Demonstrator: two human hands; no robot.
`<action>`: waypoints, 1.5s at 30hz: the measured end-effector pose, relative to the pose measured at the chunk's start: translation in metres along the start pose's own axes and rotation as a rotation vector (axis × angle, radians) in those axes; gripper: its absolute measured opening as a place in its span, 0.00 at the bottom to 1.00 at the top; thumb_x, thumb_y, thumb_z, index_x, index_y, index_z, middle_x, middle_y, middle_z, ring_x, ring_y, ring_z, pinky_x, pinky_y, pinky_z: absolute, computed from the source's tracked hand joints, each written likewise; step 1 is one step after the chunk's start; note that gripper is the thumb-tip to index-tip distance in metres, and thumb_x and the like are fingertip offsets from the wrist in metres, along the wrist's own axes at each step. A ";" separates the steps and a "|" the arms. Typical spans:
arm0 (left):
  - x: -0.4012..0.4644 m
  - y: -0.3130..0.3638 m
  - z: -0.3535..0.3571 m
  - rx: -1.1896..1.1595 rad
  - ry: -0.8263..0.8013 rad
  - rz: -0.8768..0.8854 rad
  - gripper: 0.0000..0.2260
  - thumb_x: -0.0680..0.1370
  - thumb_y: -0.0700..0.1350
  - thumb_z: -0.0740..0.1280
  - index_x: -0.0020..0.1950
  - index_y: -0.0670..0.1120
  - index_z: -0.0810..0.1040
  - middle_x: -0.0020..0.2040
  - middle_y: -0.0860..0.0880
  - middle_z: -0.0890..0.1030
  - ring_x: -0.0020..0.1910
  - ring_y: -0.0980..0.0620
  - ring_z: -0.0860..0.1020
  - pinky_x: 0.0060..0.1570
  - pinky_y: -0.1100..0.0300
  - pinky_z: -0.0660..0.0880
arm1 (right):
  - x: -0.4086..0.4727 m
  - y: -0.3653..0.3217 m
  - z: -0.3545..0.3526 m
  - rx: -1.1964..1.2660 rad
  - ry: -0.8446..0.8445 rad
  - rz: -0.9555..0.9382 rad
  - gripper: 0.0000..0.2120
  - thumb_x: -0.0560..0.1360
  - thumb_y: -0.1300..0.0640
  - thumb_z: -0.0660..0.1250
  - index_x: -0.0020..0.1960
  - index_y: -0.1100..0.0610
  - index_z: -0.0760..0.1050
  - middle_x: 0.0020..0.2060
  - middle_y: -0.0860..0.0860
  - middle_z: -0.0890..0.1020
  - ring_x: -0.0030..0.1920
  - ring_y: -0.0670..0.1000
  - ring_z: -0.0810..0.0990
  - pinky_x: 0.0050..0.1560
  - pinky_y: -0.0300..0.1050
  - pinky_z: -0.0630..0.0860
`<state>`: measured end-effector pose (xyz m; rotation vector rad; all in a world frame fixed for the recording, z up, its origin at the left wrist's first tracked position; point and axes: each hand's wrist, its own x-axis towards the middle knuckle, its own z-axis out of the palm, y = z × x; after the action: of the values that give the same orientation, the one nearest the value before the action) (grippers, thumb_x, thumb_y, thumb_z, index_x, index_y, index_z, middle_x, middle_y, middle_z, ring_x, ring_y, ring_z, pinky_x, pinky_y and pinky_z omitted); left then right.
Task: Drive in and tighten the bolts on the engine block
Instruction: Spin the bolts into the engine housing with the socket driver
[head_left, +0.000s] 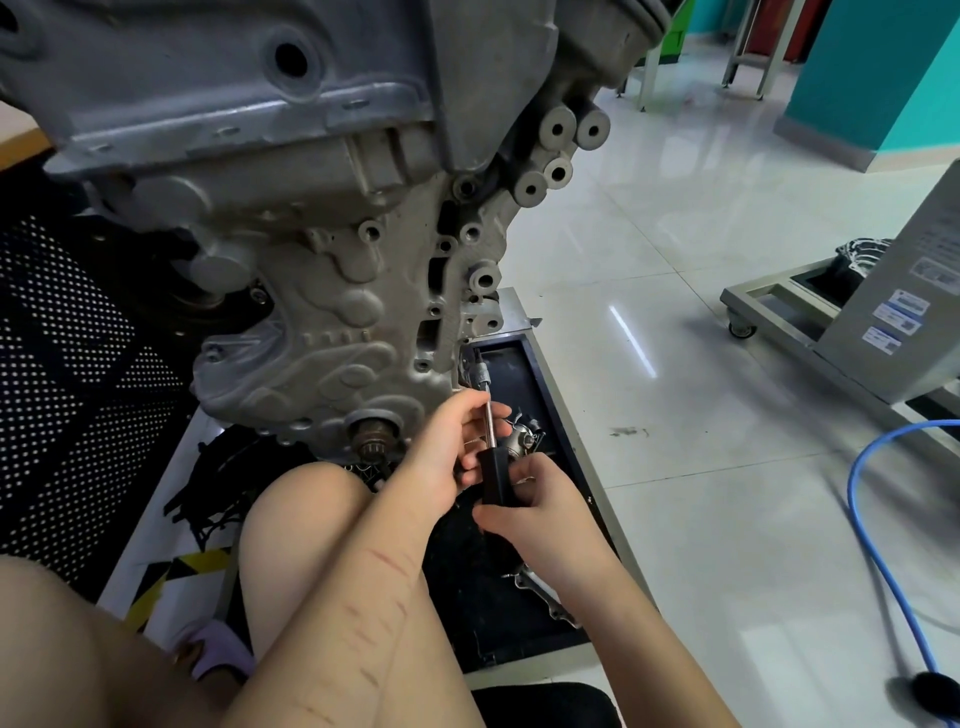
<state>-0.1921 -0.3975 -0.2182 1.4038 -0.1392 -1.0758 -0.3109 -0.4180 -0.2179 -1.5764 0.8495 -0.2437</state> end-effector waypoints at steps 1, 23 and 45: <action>-0.001 0.000 0.001 0.005 -0.011 -0.012 0.13 0.78 0.46 0.58 0.40 0.41 0.77 0.25 0.52 0.77 0.14 0.59 0.60 0.14 0.72 0.54 | 0.000 0.001 0.000 0.013 -0.004 0.010 0.11 0.69 0.64 0.69 0.49 0.58 0.70 0.43 0.54 0.81 0.41 0.51 0.79 0.44 0.46 0.76; 0.008 -0.004 -0.009 -0.479 0.190 -0.176 0.19 0.75 0.27 0.43 0.36 0.39 0.70 0.35 0.43 0.68 0.37 0.48 0.71 0.53 0.44 0.70 | 0.003 0.002 -0.002 0.358 0.100 0.048 0.10 0.70 0.68 0.69 0.46 0.59 0.70 0.42 0.57 0.81 0.49 0.61 0.81 0.52 0.63 0.76; 0.006 0.004 -0.010 -0.538 0.071 -0.055 0.11 0.81 0.43 0.57 0.43 0.41 0.74 0.32 0.47 0.83 0.35 0.52 0.82 0.39 0.56 0.76 | 0.009 0.013 -0.060 -0.559 -0.155 -0.011 0.12 0.70 0.66 0.64 0.48 0.53 0.65 0.38 0.50 0.73 0.31 0.51 0.69 0.29 0.39 0.67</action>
<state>-0.1805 -0.3950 -0.2203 0.9594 0.2284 -1.0108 -0.3449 -0.4695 -0.2199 -2.0873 0.8280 0.1222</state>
